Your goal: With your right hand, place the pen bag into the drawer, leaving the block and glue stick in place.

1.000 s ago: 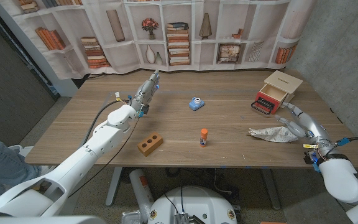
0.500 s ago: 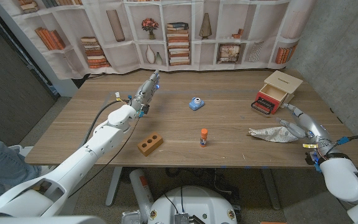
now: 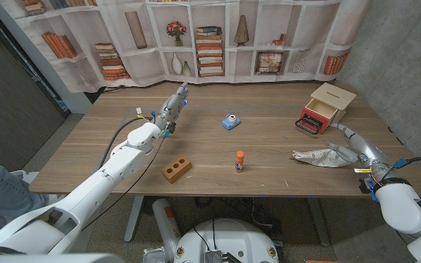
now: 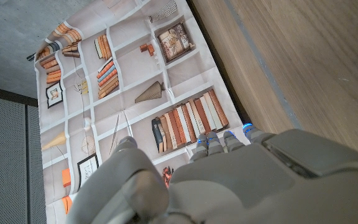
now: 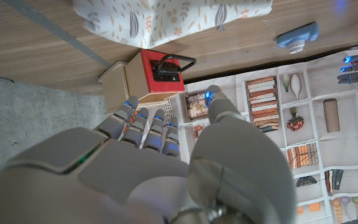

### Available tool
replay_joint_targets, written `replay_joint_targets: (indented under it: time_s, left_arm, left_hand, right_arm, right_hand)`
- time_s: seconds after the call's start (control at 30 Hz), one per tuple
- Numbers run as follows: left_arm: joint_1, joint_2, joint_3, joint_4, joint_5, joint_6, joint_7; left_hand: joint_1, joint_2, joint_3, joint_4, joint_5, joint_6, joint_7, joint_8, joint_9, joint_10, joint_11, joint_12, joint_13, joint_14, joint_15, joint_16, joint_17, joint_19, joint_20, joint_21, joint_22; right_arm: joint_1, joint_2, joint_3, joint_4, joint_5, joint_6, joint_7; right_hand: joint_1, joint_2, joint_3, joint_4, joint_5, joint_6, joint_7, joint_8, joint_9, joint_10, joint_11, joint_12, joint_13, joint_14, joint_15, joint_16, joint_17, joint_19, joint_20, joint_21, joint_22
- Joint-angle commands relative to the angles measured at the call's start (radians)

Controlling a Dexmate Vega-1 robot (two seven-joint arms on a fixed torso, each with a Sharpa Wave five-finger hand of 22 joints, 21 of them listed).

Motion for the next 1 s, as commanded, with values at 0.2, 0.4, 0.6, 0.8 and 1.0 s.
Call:
replay_joint_targets:
  time_s: [0.2, 0.4, 0.6, 0.8, 1.0]
  left_arm:
    - [-0.031, -0.015, 0.006, 0.047, -0.002, -0.008, -0.023]
    - [-0.034, -0.016, 0.007, 0.051, -0.002, -0.008, -0.025]
    - [-0.038, -0.019, 0.008, 0.053, -0.002, -0.008, -0.026]
    - [-0.039, -0.018, 0.010, 0.048, 0.001, -0.004, -0.024]
    - [-0.034, -0.017, 0.008, 0.044, -0.001, -0.004, -0.020]
  left_hand:
    - [0.008, 0.008, -0.002, -0.001, 0.000, -0.001, -0.005, 0.003, 0.004, -0.003, -0.004, 0.003, 0.005, -0.014, 0.001, 0.000, 0.003, -0.084, -0.013, -0.004, 0.005]
    - [0.008, 0.009, -0.004, -0.001, -0.001, -0.001, -0.004, 0.003, 0.004, -0.004, -0.004, 0.003, 0.005, -0.016, 0.003, 0.000, 0.003, -0.086, -0.012, -0.004, 0.006]
    - [0.008, 0.010, -0.004, -0.001, -0.001, -0.001, -0.004, 0.003, 0.004, -0.005, -0.003, 0.002, 0.005, -0.017, 0.004, -0.001, 0.003, -0.087, -0.011, -0.004, 0.006]
    - [0.009, 0.010, -0.005, -0.001, -0.001, -0.001, -0.003, 0.003, 0.004, -0.006, -0.002, 0.002, 0.005, -0.018, 0.005, -0.001, 0.003, -0.089, -0.010, -0.005, 0.006]
    - [0.009, 0.011, -0.006, -0.001, -0.001, -0.001, -0.003, 0.003, 0.004, -0.005, -0.002, 0.002, 0.005, -0.019, 0.006, -0.001, 0.003, -0.090, -0.011, -0.005, 0.006]
  right_arm:
    - [-0.003, -0.038, -0.013, -0.046, -0.013, -0.112, 0.046]
    - [-0.009, -0.056, -0.011, -0.065, -0.022, -0.153, 0.066]
    - [-0.020, -0.065, -0.005, -0.081, -0.026, -0.178, 0.081]
    - [-0.030, -0.073, 0.005, -0.092, -0.028, -0.195, 0.099]
    - [-0.037, -0.090, 0.008, -0.114, -0.039, -0.240, 0.131]
  right_hand:
    - [0.051, -0.003, 0.024, 0.002, 0.003, -0.015, 0.001, 0.003, 0.003, -0.028, 0.007, -0.006, 0.001, -0.024, 0.020, -0.005, 0.002, -0.018, -0.010, -0.006, 0.001]
    - [0.070, -0.002, 0.034, 0.002, 0.007, -0.027, -0.001, 0.001, 0.003, -0.045, 0.009, -0.009, 0.001, -0.034, 0.027, -0.006, 0.002, -0.020, -0.008, -0.006, 0.001]
    - [0.099, -0.004, 0.048, 0.003, 0.013, -0.055, 0.000, -0.005, 0.003, -0.076, 0.013, -0.013, 0.001, -0.052, 0.035, -0.006, 0.003, -0.031, 0.001, -0.007, 0.001]
    - [0.125, -0.018, 0.058, 0.005, 0.015, -0.107, 0.009, -0.011, 0.003, -0.114, 0.015, -0.015, 0.001, -0.077, 0.042, -0.007, 0.002, -0.037, -0.002, -0.006, 0.001]
    - [0.143, -0.026, 0.065, 0.006, 0.015, -0.145, 0.013, -0.013, 0.004, -0.136, 0.015, -0.015, 0.001, -0.097, 0.041, -0.008, 0.003, -0.042, -0.003, -0.006, 0.000]
